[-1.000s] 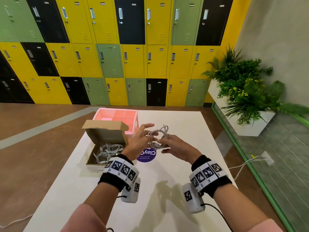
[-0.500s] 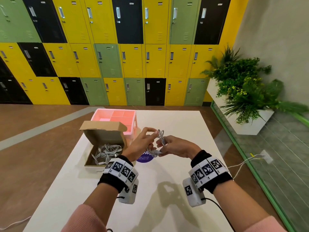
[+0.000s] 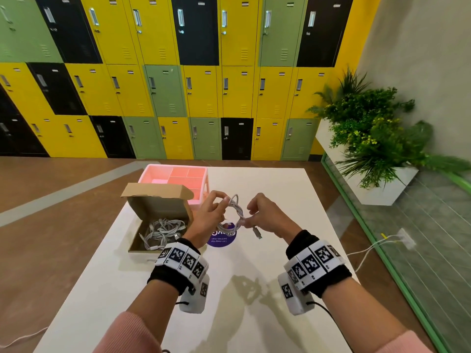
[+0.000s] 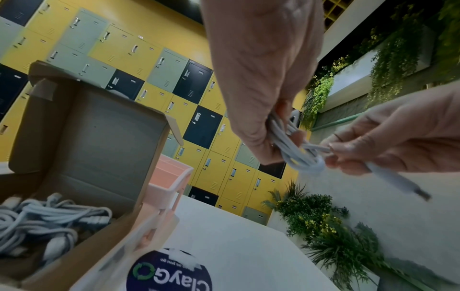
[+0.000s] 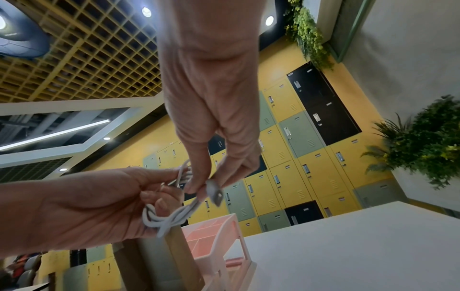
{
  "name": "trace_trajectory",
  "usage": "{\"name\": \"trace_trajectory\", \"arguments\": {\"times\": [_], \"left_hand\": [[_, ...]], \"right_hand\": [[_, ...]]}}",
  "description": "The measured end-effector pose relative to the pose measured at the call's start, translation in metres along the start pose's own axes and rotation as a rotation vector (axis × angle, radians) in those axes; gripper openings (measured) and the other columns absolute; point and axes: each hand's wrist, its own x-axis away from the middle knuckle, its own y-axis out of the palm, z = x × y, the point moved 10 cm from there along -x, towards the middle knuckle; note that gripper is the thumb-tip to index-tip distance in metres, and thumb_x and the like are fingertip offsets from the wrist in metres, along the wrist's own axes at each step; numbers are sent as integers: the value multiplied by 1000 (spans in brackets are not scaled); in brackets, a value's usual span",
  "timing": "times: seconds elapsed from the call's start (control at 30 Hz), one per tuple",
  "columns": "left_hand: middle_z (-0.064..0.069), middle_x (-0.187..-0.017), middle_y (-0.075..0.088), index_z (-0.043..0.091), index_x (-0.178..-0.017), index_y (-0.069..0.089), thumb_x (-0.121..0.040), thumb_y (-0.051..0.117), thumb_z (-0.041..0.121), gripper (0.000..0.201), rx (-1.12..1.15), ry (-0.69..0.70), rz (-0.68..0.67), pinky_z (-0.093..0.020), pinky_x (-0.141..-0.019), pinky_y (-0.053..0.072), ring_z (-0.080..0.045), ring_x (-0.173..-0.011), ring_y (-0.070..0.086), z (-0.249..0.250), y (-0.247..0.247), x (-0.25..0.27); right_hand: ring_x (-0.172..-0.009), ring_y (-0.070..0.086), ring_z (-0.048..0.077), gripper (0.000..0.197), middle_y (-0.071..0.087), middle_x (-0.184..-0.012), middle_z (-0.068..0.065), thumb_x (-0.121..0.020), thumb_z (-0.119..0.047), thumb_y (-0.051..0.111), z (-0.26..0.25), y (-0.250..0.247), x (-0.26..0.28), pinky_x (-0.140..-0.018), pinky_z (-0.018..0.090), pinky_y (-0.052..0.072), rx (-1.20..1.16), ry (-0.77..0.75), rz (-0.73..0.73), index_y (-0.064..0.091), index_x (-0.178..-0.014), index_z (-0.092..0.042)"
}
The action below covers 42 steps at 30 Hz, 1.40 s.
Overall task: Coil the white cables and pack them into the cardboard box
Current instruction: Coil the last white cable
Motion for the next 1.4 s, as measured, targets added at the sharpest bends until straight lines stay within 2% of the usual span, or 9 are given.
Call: {"name": "trace_trajectory", "arguments": {"times": [0.17,0.47,0.6,0.73,0.87,0.97,1.17,1.33,1.4], "left_hand": [[-2,-68,43,10,-101,46,-101,44,23,13,96,24,165,-20,-44,41,-10,-53,37,-3,-17,-1],[-10,-73,44,9,-99,47,-101,45,21,13,174,-9,230,-18,-41,40,-9,-49,39,-8,-37,-7],[-2,-70,41,10,-107,46,-101,42,21,12,218,-12,52,-21,-49,43,-8,-53,36,-1,-24,1],[-3,-74,44,20,-115,48,-98,48,23,17,93,-60,-116,-31,-60,53,-8,-58,48,-3,-11,8],[-9,-102,59,24,-119,55,-90,62,27,30,-214,21,-183,-39,-66,58,-27,-84,64,-1,-1,13],[-15,-97,62,13,-106,59,-92,60,26,19,-301,99,-112,-34,-58,56,-21,-70,65,7,-1,14],[-14,-89,55,5,-113,53,-97,50,23,24,-214,82,-83,-25,-48,55,-6,-50,59,16,5,17],[-6,-78,55,5,-112,52,-98,48,23,23,-106,62,-110,-26,-52,55,-4,-50,55,13,12,21],[-3,-73,54,5,-110,53,-98,48,22,21,-87,58,-111,-26,-51,55,-4,-49,55,11,14,22]], "right_hand": [[-64,64,19,32,66,-76,9,-77,0,74,-14,5,2,-70,31,53,-94,-46,-110,49,-96,-7],[-67,60,24,20,63,-73,9,-85,1,65,-27,10,13,-63,31,49,-25,-103,-307,62,-104,2],[-66,57,19,15,63,-68,5,-85,-3,67,-20,-1,10,-65,32,45,74,-123,-229,69,-100,-2],[-58,50,18,9,58,-67,3,-86,-6,66,-15,-18,7,-51,27,40,168,-150,-100,72,-92,-10],[-62,46,3,11,54,-77,-5,-88,-9,65,-24,-28,6,-50,10,37,261,-226,-18,73,-95,-10],[-67,46,4,8,55,-88,1,-89,-11,64,-20,-28,4,-55,12,35,236,-233,30,71,-93,-12],[-63,52,10,3,60,-83,4,-87,-7,65,-9,-34,4,-52,9,40,20,-256,207,68,-85,-6],[-73,62,22,9,67,-85,14,-89,-1,58,7,-16,2,-75,31,53,-129,-206,208,67,-90,-4],[-83,68,26,14,70,-90,16,-90,1,55,11,-7,4,-82,30,56,-191,-174,183,68,-95,-1]]}}
